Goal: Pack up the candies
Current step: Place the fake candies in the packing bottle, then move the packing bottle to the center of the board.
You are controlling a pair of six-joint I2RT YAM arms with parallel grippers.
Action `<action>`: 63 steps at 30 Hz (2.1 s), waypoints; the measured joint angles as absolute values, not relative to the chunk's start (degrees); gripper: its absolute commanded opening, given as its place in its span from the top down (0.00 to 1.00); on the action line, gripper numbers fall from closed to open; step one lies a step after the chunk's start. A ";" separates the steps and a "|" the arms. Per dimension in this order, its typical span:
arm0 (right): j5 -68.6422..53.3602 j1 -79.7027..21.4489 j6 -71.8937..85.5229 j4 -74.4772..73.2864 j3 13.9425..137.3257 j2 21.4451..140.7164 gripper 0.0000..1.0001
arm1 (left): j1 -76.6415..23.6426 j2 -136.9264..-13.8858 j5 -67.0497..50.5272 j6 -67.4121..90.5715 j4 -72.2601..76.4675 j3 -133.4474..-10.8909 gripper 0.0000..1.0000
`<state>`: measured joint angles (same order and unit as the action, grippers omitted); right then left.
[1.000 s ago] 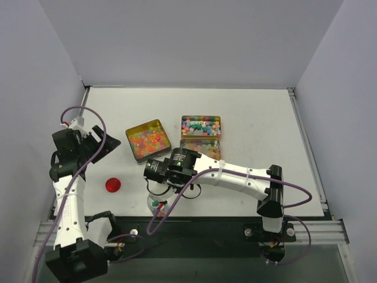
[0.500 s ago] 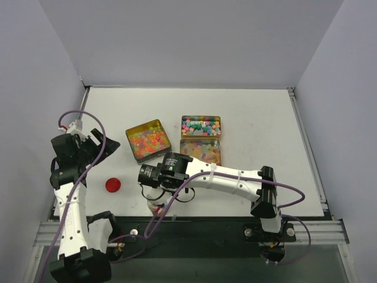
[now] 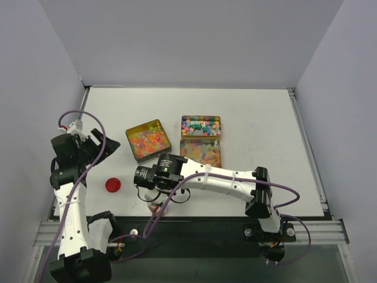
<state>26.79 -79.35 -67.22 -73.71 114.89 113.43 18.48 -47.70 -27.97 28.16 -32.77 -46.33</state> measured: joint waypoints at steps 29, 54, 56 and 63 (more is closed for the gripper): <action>5.58 -25.36 -41.01 -65.67 107.20 95.44 1.00 | -27.97 -63.79 -27.81 -20.14 -64.82 -67.29 0.25; -0.89 -20.32 -38.79 -65.17 107.57 97.51 1.00 | -46.00 -70.32 -14.20 -32.38 -63.13 -59.48 0.64; -0.86 -20.32 -38.79 -65.08 107.57 97.51 1.00 | -46.41 -71.33 -14.26 -32.32 -62.06 -59.48 0.71; -0.25 -20.32 -38.83 -64.86 107.50 97.51 1.00 | -48.34 -74.70 -15.46 -31.88 -59.75 -61.76 0.91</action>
